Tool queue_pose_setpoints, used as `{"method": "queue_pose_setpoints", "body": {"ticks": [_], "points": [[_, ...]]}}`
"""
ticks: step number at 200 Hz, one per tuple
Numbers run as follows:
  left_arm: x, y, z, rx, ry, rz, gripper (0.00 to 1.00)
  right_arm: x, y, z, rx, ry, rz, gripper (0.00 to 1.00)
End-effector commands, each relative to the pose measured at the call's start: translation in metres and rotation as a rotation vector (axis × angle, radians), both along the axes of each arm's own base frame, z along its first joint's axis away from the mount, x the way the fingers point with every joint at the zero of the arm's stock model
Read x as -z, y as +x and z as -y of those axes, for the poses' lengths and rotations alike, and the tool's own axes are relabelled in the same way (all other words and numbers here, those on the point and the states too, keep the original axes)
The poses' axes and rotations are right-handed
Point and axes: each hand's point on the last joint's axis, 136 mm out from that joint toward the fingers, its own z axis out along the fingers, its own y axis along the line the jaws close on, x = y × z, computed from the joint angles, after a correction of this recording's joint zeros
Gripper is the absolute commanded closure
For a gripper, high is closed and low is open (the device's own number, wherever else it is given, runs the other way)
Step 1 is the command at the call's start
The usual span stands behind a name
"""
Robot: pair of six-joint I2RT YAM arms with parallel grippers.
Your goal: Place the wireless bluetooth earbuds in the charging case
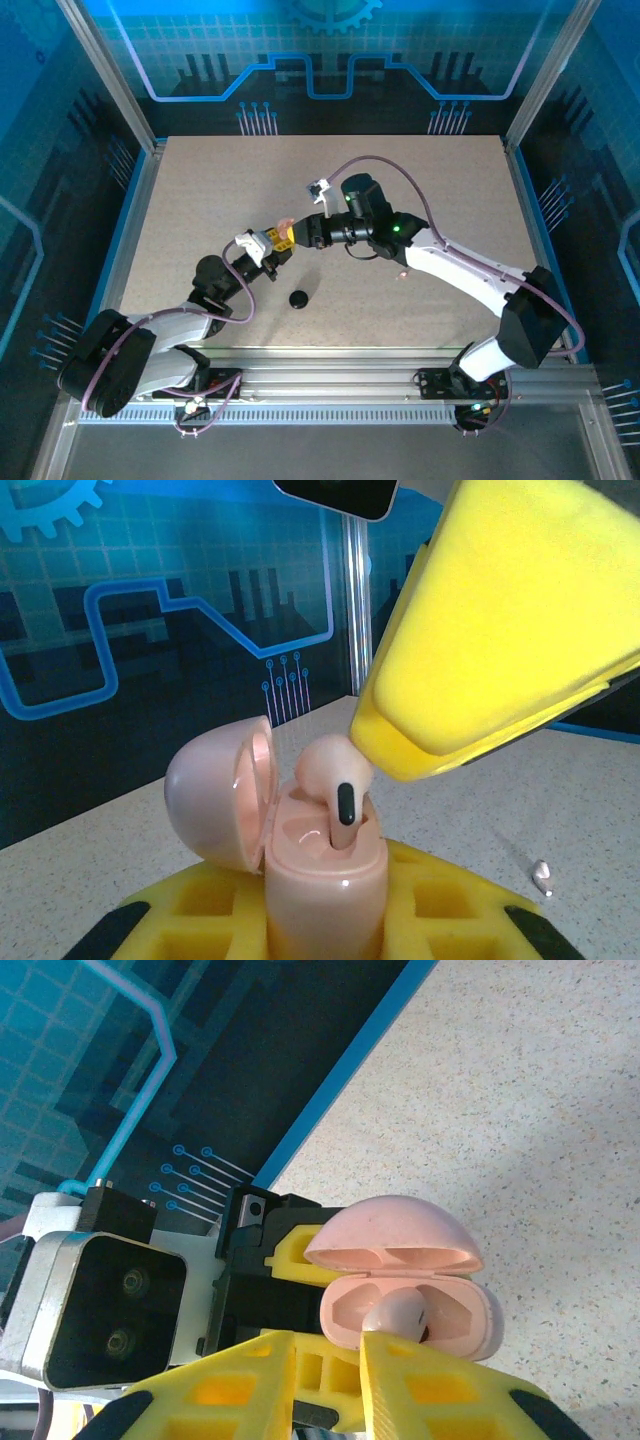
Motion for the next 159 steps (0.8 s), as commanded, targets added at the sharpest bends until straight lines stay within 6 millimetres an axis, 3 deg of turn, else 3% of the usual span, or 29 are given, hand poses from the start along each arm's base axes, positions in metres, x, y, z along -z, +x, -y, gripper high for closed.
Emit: {"method": "queue_pose_setpoints", "body": {"ticks": [1,47,89,111,159], "points": [[-0.012,-0.003,-0.003,-0.009,-0.006,0.051,0.86,-0.014,0.003,-0.008,-0.021,0.034,0.017,0.76],[-0.012,-0.004,-0.003,-0.006,-0.002,0.055,0.86,-0.013,0.007,-0.009,-0.022,0.029,0.026,0.74],[-0.012,-0.005,-0.005,-0.014,0.005,0.057,0.86,-0.018,0.007,-0.004,-0.011,0.016,0.045,0.66],[-0.012,-0.006,-0.006,-0.02,0.008,0.056,0.86,-0.02,0.005,0.002,0.004,0.01,0.057,0.57],[-0.013,-0.007,-0.005,-0.016,0.009,0.055,0.86,-0.02,0.002,0.002,-0.018,0.004,0.062,0.6]]}}
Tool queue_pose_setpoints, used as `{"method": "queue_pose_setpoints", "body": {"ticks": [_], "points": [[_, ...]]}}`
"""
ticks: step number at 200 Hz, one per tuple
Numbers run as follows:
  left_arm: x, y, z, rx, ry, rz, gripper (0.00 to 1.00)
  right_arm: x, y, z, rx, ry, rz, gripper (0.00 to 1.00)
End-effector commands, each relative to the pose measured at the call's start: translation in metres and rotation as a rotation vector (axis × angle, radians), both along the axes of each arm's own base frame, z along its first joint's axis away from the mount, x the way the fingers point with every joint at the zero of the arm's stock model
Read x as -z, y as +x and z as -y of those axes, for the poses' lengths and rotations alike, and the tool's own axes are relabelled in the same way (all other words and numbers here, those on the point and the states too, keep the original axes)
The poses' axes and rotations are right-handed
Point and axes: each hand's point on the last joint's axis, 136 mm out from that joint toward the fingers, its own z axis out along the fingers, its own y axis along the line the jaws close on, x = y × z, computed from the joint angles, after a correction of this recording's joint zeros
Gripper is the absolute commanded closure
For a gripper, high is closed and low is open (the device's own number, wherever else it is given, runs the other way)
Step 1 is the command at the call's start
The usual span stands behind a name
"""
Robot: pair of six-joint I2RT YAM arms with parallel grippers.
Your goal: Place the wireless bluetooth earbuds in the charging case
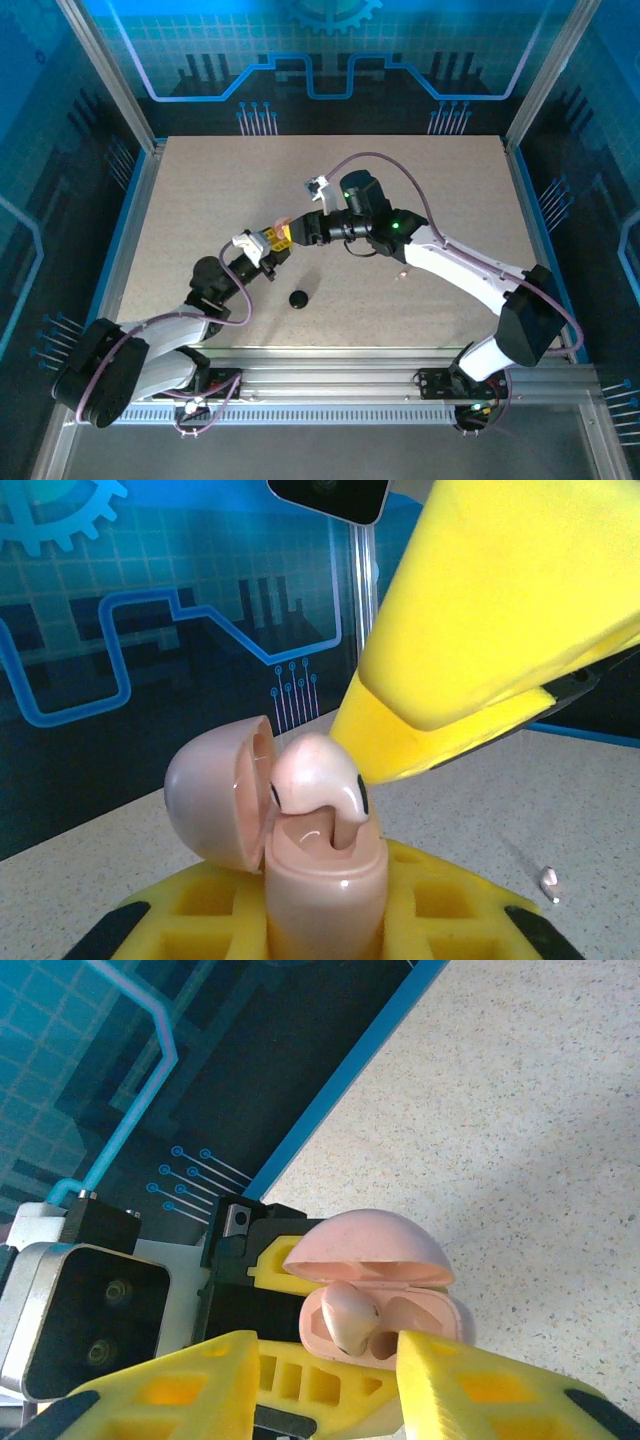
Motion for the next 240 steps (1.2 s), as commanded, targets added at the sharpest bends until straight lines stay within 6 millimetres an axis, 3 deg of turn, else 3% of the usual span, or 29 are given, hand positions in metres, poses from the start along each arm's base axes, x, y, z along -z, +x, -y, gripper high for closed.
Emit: {"method": "queue_pose_setpoints", "body": {"ticks": [1,110,167,207,224,240], "points": [[-0.005,-0.004,-0.001,0.002,0.011,0.04,0.86,-0.013,-0.001,0.003,-0.011,0.011,0.031,0.6],[-0.003,-0.003,-0.001,0.001,0.023,0.029,0.86,-0.017,-0.001,-0.016,-0.094,0.05,0.015,0.67],[-0.004,-0.004,-0.001,0.001,0.018,0.029,0.86,-0.018,-0.002,-0.012,-0.094,0.04,0.027,0.68],[0.001,-0.004,0.0,0.006,0.033,0.019,0.86,-0.017,0.007,0.023,0.0,-0.028,0.038,0.65],[0.005,-0.005,0.0,0.011,0.043,0.007,0.86,-0.006,0.011,0.049,0.074,-0.1,0.001,0.65],[0.008,-0.005,0.001,0.016,0.054,0.0,0.86,0.016,0.014,0.082,0.16,-0.212,-0.081,0.65]]}}
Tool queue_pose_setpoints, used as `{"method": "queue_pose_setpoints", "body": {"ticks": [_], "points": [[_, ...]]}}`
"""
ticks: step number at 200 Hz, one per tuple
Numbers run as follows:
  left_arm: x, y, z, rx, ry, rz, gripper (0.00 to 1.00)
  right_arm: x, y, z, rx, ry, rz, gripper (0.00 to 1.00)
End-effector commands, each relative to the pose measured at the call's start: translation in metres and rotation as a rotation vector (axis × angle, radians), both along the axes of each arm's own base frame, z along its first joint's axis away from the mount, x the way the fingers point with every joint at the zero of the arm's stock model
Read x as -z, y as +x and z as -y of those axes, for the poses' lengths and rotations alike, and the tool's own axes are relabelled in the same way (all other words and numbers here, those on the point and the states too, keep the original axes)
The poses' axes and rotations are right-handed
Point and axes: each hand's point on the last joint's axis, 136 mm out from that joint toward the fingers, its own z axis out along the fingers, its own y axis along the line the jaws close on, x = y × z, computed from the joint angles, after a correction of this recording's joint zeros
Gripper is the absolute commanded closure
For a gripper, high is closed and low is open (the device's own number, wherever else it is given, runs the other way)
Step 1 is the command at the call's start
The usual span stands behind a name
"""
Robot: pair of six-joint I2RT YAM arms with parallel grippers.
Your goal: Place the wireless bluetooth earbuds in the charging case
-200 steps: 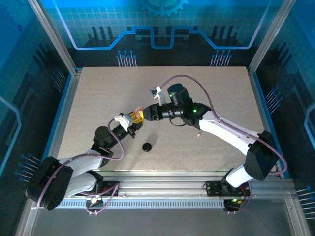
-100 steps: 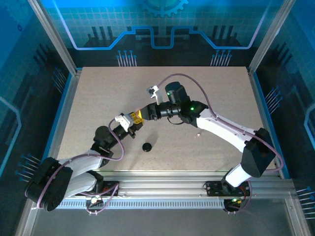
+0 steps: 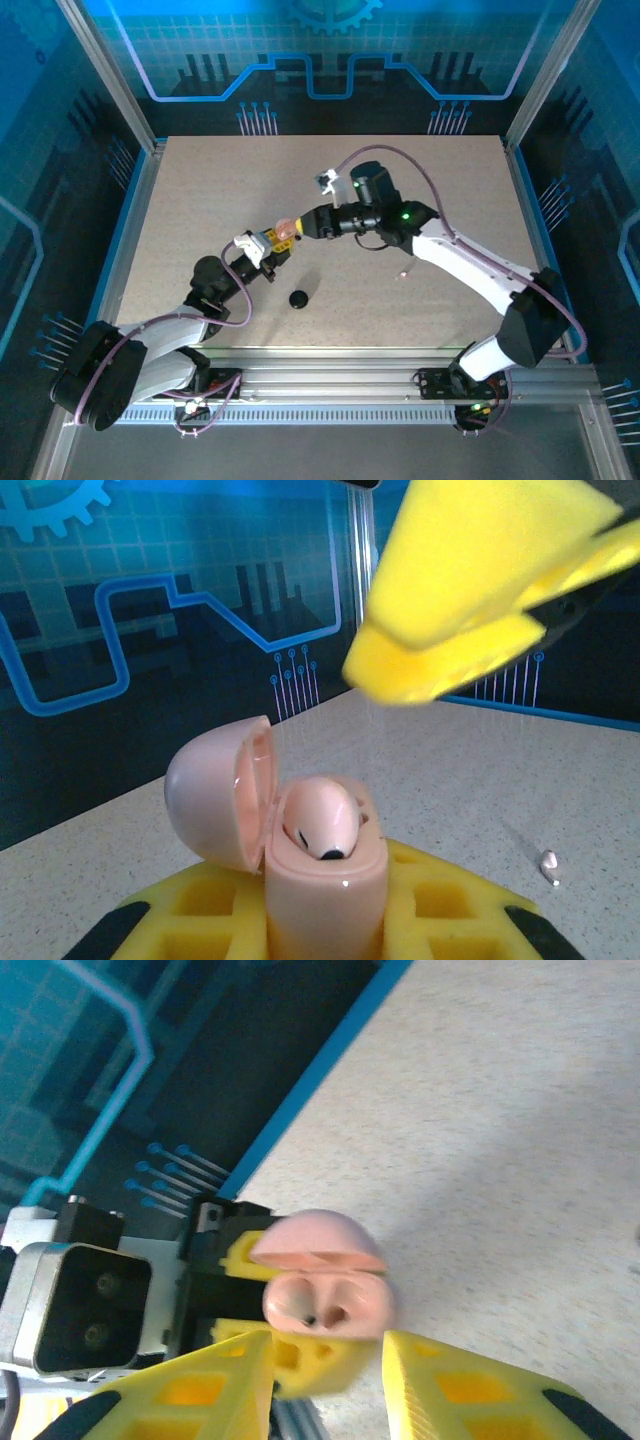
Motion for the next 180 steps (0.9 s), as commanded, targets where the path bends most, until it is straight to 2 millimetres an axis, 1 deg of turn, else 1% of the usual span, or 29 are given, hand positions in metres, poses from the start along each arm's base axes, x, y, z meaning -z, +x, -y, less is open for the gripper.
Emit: {"method": "queue_pose_setpoints", "body": {"ticks": [1,15,30,52,65,79,86,91,99,103,120,137,151,160,180], "points": [[0.001,-0.005,0.001,0.018,0.024,0.018,0.86,0.021,-0.001,0.05,0.119,-0.155,-0.078,0.65],[0.004,-0.005,0.002,0.02,0.032,0.015,0.86,0.047,-0.002,0.086,0.214,-0.275,-0.184,0.65],[0.003,-0.006,0.003,0.027,0.032,0.019,0.86,0.079,-0.009,0.124,0.307,-0.374,-0.316,0.65],[0.003,-0.006,0.004,0.034,0.036,0.014,0.86,0.109,-0.015,0.156,0.413,-0.391,-0.455,0.63],[0.004,-0.004,0.003,0.028,0.041,0.011,0.86,0.126,-0.014,0.178,0.521,-0.404,-0.538,0.63],[0.004,-0.004,0.004,0.026,0.042,0.011,0.86,0.138,-0.013,0.198,0.606,-0.404,-0.611,0.67],[0.003,-0.003,0.003,0.024,0.042,0.014,0.86,0.144,-0.012,0.207,0.646,-0.406,-0.638,0.67],[0.004,-0.003,0.003,0.023,0.044,0.011,0.86,0.149,-0.011,0.214,0.685,-0.417,-0.654,0.65],[0.003,-0.003,0.003,0.023,0.044,0.013,0.86,0.156,-0.01,0.227,0.757,-0.45,-0.684,0.57],[0.003,-0.003,0.004,0.023,0.044,0.015,0.86,0.159,-0.01,0.232,0.779,-0.467,-0.695,0.54],[0.004,-0.003,0.003,0.02,0.045,0.011,0.86,0.166,-0.008,0.238,0.807,-0.496,-0.71,0.53],[0.005,-0.003,0.002,0.017,0.047,0.011,0.86,0.173,-0.004,0.238,0.85,-0.465,-0.752,0.53],[0.005,-0.002,0.002,0.013,0.049,0.012,0.86,0.179,-0.002,0.243,0.914,-0.458,-0.78,0.53],[0.005,-0.003,0.002,0.014,0.049,0.015,0.86,0.183,-0.001,0.249,0.97,-0.472,-0.794,0.55],[0.005,-0.003,0.001,0.011,0.049,0.017,0.86,0.186,-0.003,0.263,1.084,-0.51,-0.812,0.56]]}}
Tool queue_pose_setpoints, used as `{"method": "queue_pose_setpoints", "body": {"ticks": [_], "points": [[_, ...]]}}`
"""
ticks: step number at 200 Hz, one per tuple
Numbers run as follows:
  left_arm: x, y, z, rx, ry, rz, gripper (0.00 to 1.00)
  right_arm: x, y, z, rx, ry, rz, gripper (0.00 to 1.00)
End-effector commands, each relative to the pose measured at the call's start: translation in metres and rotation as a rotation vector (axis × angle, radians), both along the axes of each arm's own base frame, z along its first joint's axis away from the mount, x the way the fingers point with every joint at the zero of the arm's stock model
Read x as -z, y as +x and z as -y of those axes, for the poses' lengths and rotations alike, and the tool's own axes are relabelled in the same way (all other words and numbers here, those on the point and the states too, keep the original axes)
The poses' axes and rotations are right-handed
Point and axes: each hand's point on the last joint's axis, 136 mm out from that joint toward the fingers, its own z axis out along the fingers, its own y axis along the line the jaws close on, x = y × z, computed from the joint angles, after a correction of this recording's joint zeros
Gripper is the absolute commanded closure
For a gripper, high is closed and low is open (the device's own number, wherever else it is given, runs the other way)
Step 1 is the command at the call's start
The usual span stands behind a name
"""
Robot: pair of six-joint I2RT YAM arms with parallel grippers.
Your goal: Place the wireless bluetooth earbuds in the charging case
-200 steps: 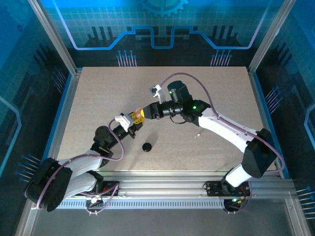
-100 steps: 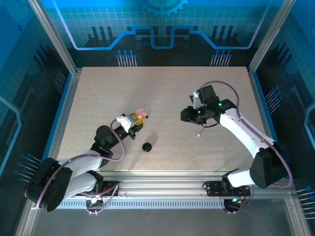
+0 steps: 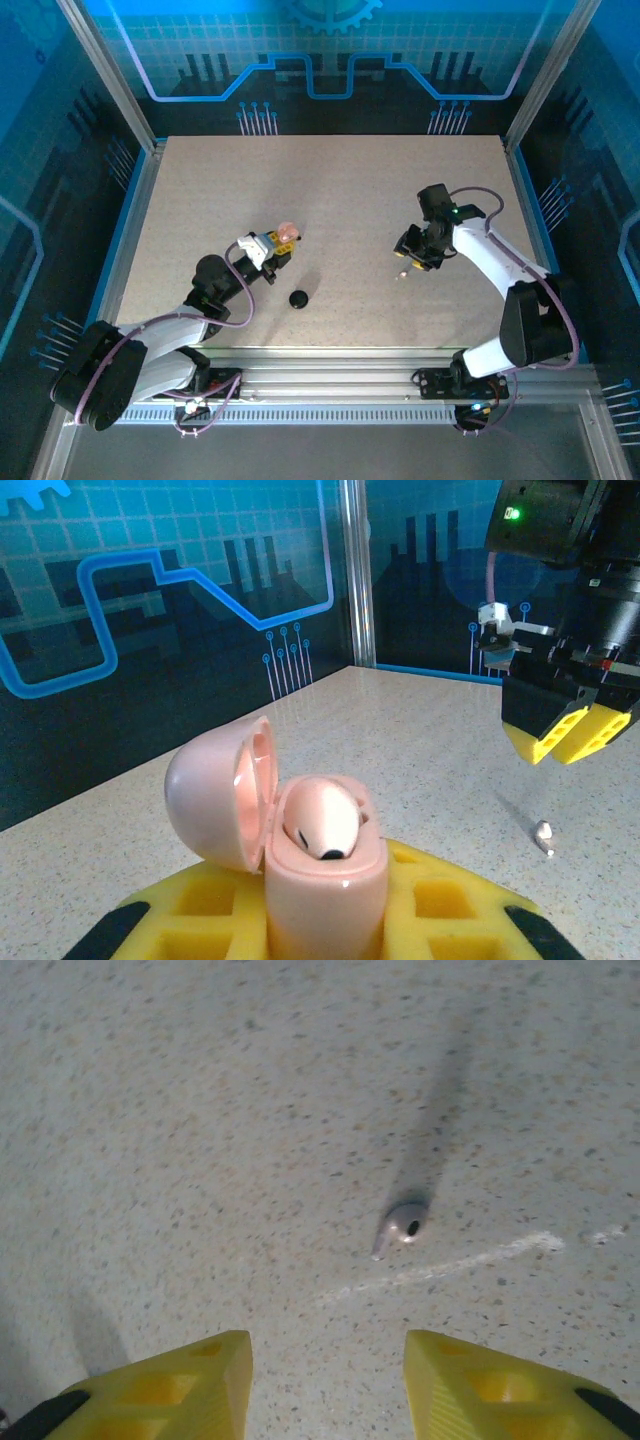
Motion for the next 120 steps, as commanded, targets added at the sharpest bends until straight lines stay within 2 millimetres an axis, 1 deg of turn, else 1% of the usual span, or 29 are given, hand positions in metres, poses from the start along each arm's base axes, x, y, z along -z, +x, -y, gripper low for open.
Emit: {"method": "queue_pose_setpoints", "body": {"ticks": [1,18,45,84,120], "points": [[-0.006,-0.002,-0.001,-0.001,0.009,0.039,0.86,0.01,-0.004,0.024,0.178,-0.09,-0.053,0.56],[-0.005,-0.003,-0.002,-0.004,0.013,0.039,0.86,0.012,-0.007,0.034,0.264,-0.128,-0.077,0.57],[-0.004,-0.001,-0.002,-0.01,0.017,0.038,0.86,0.021,-0.01,0.033,0.347,-0.125,-0.144,0.6],[-0.001,-0.001,-0.002,-0.011,0.024,0.032,0.86,0.044,-0.015,0.02,0.418,-0.078,-0.255,0.61],[0.002,0.0,-0.005,-0.029,0.033,0.031,0.86,0.06,-0.011,0.005,0.443,-0.028,-0.305,0.62]]}}
